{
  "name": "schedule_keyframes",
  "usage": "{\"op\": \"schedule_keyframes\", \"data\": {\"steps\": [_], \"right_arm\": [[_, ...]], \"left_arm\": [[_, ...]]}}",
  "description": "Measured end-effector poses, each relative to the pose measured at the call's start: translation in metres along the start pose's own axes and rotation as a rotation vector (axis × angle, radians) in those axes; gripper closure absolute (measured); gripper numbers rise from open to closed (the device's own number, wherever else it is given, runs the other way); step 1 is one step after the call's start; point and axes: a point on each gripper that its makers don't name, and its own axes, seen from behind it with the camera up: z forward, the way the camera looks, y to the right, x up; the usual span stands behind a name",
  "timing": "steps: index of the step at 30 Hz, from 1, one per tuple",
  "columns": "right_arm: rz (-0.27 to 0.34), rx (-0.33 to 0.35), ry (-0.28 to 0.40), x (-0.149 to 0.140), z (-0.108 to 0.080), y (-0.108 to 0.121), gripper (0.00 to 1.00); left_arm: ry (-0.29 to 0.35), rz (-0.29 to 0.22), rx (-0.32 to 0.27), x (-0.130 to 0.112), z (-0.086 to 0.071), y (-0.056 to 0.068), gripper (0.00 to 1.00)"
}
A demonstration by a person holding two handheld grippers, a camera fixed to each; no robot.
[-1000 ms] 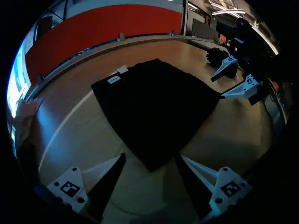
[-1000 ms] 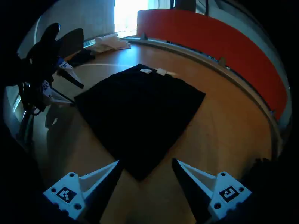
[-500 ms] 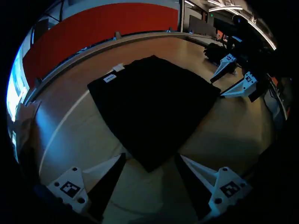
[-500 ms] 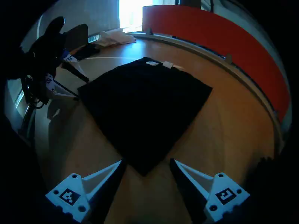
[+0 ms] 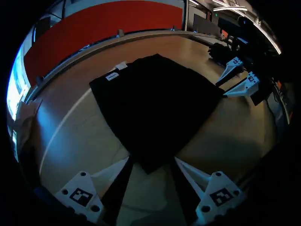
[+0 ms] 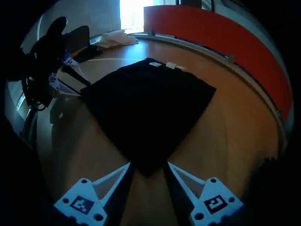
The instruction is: Fold towel
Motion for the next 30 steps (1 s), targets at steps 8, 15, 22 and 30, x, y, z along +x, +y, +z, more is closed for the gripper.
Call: {"op": "schedule_keyframes", "data": {"steps": [8, 15, 22, 30], "right_arm": [[0.013, -0.005, 0.001, 0.001, 0.002, -0.001, 0.73], [0.022, 0.002, 0.01, 0.006, 0.003, -0.007, 0.76], [0.049, -0.005, 0.017, 0.01, 0.001, -0.005, 0.82], [0.058, -0.006, 0.039, 0.019, -0.006, -0.005, 0.82]], "left_arm": [[-0.013, -0.013, 0.008, 0.0, -0.002, 0.001, 0.48], [-0.02, -0.03, 0.033, 0.001, -0.001, 0.0, 0.8], [-0.021, -0.034, 0.039, 0.003, 0.0, 0.003, 0.85], [-0.019, -0.057, 0.042, 0.005, -0.005, 0.003, 0.84]]}}
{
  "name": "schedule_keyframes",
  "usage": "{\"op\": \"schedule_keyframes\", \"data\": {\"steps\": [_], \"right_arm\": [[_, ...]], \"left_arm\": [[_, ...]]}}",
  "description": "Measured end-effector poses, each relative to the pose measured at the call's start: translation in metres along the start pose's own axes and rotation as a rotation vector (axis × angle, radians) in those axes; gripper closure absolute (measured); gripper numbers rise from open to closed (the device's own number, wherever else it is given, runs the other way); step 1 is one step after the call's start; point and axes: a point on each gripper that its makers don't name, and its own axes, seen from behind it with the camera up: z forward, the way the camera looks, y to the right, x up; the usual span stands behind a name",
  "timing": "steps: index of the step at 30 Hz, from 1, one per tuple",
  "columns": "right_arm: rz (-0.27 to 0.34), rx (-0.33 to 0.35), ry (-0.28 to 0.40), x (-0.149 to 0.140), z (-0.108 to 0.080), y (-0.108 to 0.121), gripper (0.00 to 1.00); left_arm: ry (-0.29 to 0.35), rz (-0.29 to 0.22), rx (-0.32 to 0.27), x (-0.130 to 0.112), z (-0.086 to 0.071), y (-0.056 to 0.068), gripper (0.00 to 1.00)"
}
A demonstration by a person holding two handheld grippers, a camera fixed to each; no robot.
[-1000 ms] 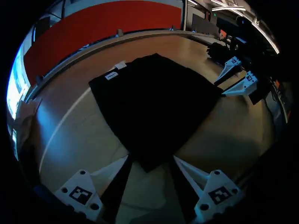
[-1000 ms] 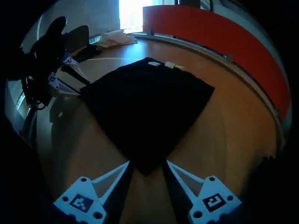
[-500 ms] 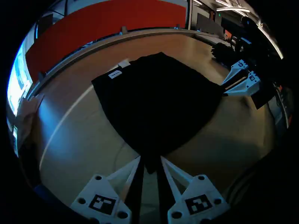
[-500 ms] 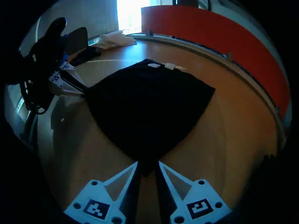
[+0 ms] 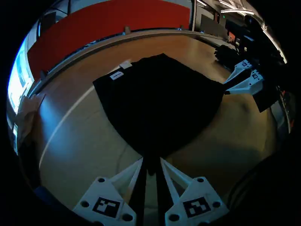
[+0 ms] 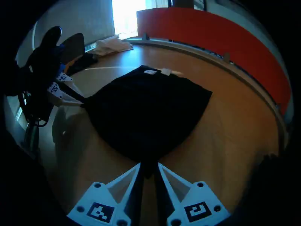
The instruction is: Fold towel
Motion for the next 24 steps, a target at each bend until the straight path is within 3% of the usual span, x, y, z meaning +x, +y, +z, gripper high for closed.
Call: {"op": "schedule_keyframes", "data": {"steps": [15, 24], "right_arm": [[0.001, 0.0, 0.041, 0.028, -0.036, -0.004, 0.83], [-0.001, 0.009, 0.066, 0.045, -0.062, -0.015, 0.83]], "left_arm": [[0.034, -0.066, 0.012, 0.027, -0.039, 0.004, 0.85], [0.052, -0.066, 0.013, 0.042, -0.068, 0.007, 0.85]]}}
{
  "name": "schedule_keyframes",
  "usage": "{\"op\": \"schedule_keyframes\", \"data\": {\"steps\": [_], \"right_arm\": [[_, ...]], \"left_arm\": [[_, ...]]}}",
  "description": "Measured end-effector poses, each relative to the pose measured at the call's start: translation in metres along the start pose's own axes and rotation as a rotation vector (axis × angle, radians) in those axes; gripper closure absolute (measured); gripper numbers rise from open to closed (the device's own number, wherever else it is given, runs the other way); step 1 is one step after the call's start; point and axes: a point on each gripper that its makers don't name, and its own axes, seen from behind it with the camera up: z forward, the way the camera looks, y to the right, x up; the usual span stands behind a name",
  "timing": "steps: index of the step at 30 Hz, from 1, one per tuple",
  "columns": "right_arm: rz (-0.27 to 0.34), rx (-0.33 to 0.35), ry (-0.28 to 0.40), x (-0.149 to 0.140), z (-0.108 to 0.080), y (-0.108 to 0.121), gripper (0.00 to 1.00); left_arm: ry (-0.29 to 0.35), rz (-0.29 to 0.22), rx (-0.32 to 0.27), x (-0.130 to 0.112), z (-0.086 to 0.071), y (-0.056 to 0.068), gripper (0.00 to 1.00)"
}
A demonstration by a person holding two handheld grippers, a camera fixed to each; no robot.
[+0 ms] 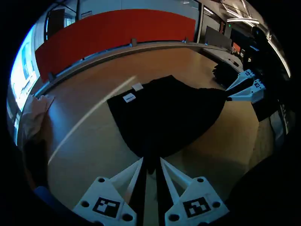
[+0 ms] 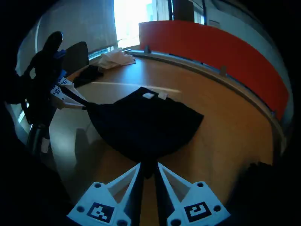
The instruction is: Fold towel
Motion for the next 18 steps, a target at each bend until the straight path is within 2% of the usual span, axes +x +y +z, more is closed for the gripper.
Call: {"op": "schedule_keyframes", "data": {"steps": [9, 18], "right_arm": [[0.015, 0.017, 0.029, 0.02, -0.024, -0.01, 0.83], [0.012, 0.033, 0.022, 0.024, -0.041, -0.018, 0.83]], "left_arm": [[0.016, 0.007, 0.002, 0.015, -0.026, 0.001, 0.85], [0.024, 0.009, -0.003, 0.025, -0.043, 0.005, 0.85]]}}
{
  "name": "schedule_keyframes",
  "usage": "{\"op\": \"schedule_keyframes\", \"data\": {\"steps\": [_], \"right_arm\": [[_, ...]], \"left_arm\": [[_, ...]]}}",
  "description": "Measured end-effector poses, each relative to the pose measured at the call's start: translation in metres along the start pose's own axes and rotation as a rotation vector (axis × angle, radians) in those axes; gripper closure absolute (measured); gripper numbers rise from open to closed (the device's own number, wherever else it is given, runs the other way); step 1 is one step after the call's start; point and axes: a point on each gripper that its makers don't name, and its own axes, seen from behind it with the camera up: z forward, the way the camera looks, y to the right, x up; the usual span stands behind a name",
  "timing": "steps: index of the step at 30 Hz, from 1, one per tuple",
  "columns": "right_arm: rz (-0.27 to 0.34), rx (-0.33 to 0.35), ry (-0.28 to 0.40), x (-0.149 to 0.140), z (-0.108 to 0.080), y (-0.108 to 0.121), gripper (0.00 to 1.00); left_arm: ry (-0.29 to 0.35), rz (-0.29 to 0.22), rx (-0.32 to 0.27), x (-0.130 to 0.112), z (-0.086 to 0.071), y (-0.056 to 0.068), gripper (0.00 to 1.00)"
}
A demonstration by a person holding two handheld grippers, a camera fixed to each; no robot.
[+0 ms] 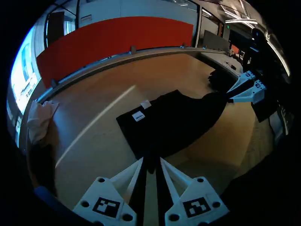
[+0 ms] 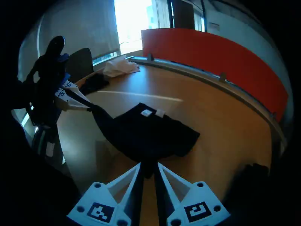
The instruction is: Fold towel
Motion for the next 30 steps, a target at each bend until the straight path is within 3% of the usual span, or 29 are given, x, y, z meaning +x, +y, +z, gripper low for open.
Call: {"op": "schedule_keyframes", "data": {"steps": [18, 30], "right_arm": [[0.01, 0.027, -0.015, 0.003, -0.019, -0.012, 0.83], [0.008, 0.026, -0.019, 0.003, -0.018, -0.01, 0.83]], "left_arm": [[0.004, 0.017, -0.012, 0.008, -0.019, 0.005, 0.85], [0.005, 0.016, -0.016, 0.01, -0.018, 0.006, 0.85]]}}
